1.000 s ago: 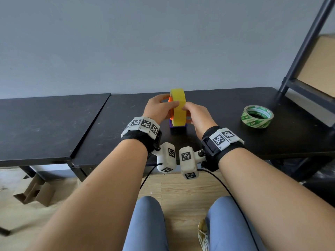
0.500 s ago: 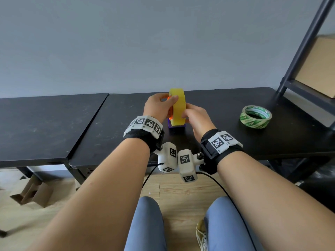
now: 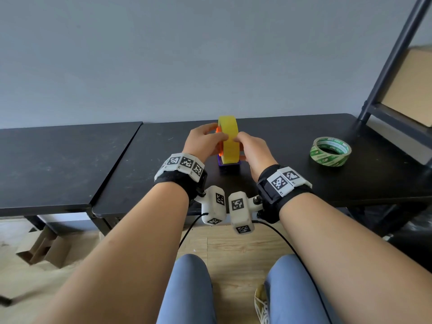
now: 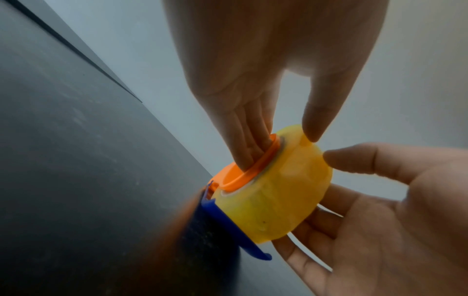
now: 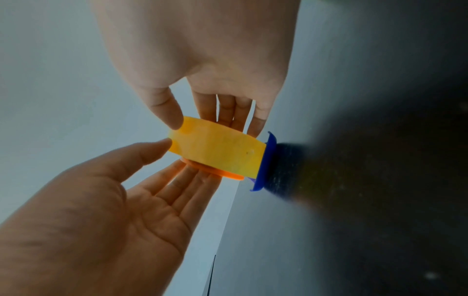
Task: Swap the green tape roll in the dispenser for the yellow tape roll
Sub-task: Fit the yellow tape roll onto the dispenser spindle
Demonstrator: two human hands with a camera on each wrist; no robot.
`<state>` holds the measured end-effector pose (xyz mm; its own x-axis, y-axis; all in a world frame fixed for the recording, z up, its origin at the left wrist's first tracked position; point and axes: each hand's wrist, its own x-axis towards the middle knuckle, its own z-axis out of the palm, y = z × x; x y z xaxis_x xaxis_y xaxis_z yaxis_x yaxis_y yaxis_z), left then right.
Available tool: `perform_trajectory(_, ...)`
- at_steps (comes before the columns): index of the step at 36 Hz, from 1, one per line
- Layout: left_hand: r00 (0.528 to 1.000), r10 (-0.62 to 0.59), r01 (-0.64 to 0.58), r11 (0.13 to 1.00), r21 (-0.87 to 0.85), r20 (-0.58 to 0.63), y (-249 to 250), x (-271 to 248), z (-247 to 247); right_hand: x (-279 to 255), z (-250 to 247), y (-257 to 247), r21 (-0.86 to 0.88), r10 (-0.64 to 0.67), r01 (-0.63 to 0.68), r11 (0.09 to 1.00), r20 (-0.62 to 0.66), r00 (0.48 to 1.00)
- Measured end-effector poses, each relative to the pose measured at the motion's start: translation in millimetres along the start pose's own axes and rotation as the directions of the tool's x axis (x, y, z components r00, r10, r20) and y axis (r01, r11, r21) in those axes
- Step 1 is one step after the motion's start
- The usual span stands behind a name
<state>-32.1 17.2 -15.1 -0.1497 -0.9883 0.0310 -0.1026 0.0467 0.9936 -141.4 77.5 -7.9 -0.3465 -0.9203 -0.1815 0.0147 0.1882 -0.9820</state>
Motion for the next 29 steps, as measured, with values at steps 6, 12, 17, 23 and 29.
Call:
perform_trajectory(6,1.000,0.010,-0.011,1.000,-0.009,-0.014,-1,0,2,3,1,2,0.000,-0.025,0.025,1.000,-0.016,1.000)
perform_trajectory(12,0.997,0.056,-0.055,0.998,0.028,-0.049,-1,0,5,0,-1,-1,-0.040,-0.028,0.027,0.999,-0.030,0.999)
perform_trajectory(17,0.994,0.080,-0.074,0.994,0.079,-0.072,0,2,6,-2,-1,0,-0.029,-0.052,0.051,0.998,-0.037,0.998)
perform_trajectory(23,0.992,0.102,-0.091,0.986,0.141,-0.073,3,3,6,-2,-2,6,-0.008,-0.095,0.096,0.995,0.044,0.994)
perform_trajectory(29,0.989,0.117,-0.099,0.979,0.180,-0.090,3,3,7,-11,-2,5,-0.031,-0.107,0.109,0.994,0.057,0.993)
